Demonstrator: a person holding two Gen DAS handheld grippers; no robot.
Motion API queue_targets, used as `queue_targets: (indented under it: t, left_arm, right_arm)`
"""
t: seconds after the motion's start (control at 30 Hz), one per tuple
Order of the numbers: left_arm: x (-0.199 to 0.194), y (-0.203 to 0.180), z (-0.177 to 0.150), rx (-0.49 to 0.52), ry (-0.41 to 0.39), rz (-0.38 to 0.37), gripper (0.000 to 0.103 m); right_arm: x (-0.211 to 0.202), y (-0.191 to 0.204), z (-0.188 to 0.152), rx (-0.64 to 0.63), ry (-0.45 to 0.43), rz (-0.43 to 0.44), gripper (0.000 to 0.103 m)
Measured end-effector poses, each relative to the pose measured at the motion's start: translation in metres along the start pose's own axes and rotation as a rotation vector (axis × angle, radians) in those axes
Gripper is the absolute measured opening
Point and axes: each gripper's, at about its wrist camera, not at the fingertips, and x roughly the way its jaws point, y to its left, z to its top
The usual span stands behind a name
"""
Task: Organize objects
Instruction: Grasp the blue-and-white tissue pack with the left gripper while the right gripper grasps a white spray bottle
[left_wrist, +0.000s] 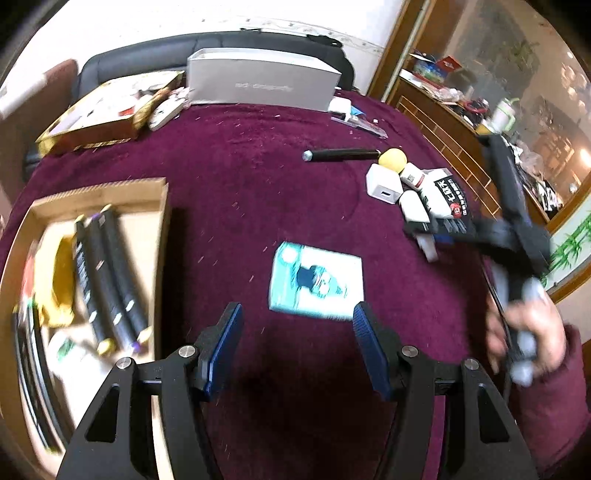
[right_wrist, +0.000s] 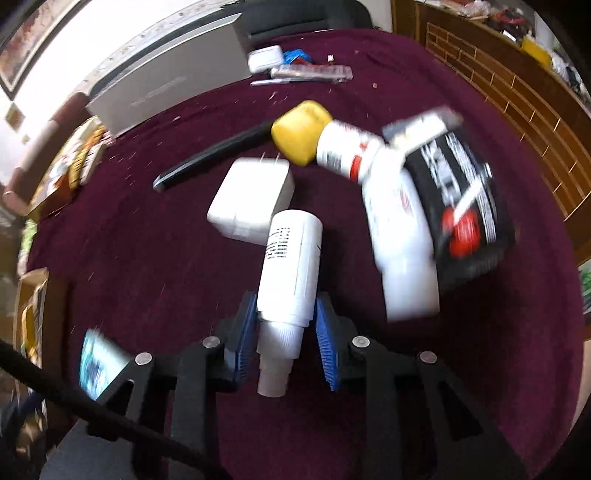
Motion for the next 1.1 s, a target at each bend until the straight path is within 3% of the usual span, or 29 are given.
queue_targets:
  t: [0.13, 0.33, 0.47, 0.63, 0.77, 0.83, 0.87, 0.9, 1.0, 1.1]
  left_arm:
    - [0.031, 0.002, 0.027, -0.056, 0.043, -0.031, 0.055]
    - [0.068, 0.003, 0.050, -0.088, 0.031, 0.114, 0.055]
    - [0.084, -0.004, 0.042, -0.029, 0.070, 0.124, 0.057]
    - [0.078, -0.027, 0.014, 0.090, 0.172, -0.033, 0.059]
    - [0.067, -0.029, -0.003, 0.150, 0.182, -0.046, 0.059]
    - [0.059, -0.016, -0.007, 0.093, 0.167, 0.032, 0.059]
    - [0.054, -0.009, -0.009, 0.039, 0.154, 0.044, 0.059]
    - [0.048, 0.000, -0.014, -0.034, 0.132, 0.043, 0.059]
    - [0.041, 0.011, -0.030, -0.133, 0.104, 0.052, 0.059]
    - [0.042, 0.008, -0.043, -0.218, 0.106, 0.007, 0.059]
  right_arm:
    - [-0.012, -0.005, -0.028, -0.006, -0.008, 0.068, 0.028]
    - [-0.018, -0.010, -0.038, -0.004, -0.034, 0.109, 0.028]
    - [-0.017, -0.012, -0.036, 0.003, -0.030, 0.127, 0.028]
    - [-0.017, -0.019, -0.036, 0.018, -0.032, 0.176, 0.028]
    - [-0.017, -0.021, -0.035, 0.036, -0.033, 0.197, 0.029]
    - [-0.017, -0.019, -0.036, 0.029, -0.037, 0.199, 0.039]
    - [-0.017, -0.016, -0.036, 0.018, -0.036, 0.210, 0.044]
    - [-0.016, -0.014, -0.036, 0.008, -0.036, 0.224, 0.057]
    - [-0.015, -0.001, -0.036, -0.035, -0.039, 0.229, 0.079]
    - [-0.012, 0.015, -0.038, -0.077, -0.041, 0.153, 0.083]
